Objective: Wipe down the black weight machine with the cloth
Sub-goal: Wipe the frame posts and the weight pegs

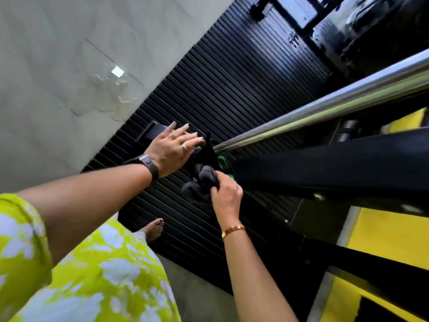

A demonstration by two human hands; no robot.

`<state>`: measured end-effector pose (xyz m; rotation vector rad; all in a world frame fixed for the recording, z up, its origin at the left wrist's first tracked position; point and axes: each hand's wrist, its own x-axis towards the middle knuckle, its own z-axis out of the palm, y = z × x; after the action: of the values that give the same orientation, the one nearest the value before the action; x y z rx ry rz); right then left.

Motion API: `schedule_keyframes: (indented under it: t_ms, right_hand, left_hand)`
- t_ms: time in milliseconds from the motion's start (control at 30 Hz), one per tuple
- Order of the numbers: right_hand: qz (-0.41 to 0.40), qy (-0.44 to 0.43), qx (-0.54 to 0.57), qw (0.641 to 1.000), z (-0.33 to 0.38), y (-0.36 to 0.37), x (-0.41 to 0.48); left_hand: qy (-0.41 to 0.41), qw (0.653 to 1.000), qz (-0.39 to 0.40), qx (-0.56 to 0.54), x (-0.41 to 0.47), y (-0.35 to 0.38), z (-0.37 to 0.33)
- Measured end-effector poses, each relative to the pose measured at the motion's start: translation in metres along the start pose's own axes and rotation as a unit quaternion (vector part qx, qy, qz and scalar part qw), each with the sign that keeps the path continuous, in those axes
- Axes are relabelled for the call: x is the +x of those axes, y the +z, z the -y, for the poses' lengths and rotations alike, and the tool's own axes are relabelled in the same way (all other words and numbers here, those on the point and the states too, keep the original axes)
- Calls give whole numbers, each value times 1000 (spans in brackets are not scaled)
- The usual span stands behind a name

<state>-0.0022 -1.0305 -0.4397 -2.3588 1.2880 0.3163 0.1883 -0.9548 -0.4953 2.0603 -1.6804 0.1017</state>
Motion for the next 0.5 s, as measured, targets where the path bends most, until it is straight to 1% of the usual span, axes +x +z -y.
schedule_keyframes:
  t_ms: [67, 133, 200, 233, 333, 400, 433, 500]
  right_hand:
    - [2, 8, 2, 1000, 4, 2, -11]
    - [-6, 19, -5, 1000, 17, -3, -20]
    - [-33, 10, -3, 999, 39, -12, -28]
    - [-51, -3, 2, 999, 52, -18, -30]
    - [-88, -38, 23, 995, 79, -31, -26]
    - [-160, -87, 22, 983, 96, -37, -20]
    - [-181, -103, 14, 978, 104, -40, -17]
    - [-191, -122, 20, 974, 126, -50, -8]
  left_hand:
    - [-62, 997, 36, 14, -15, -5, -5]
    - [-137, 988, 69, -25, -18, -24, -14]
    - [-206, 973, 83, -70, -9, -51, -19]
    - [-222, 968, 76, -84, -2, -69, -17]
    - [-216, 970, 54, -94, 6, -102, -5]
    - [-219, 973, 30, -69, 8, -120, 8]
    - [-225, 973, 15, -52, 7, -127, 15]
    - [-242, 970, -1, -27, 8, -137, 29]
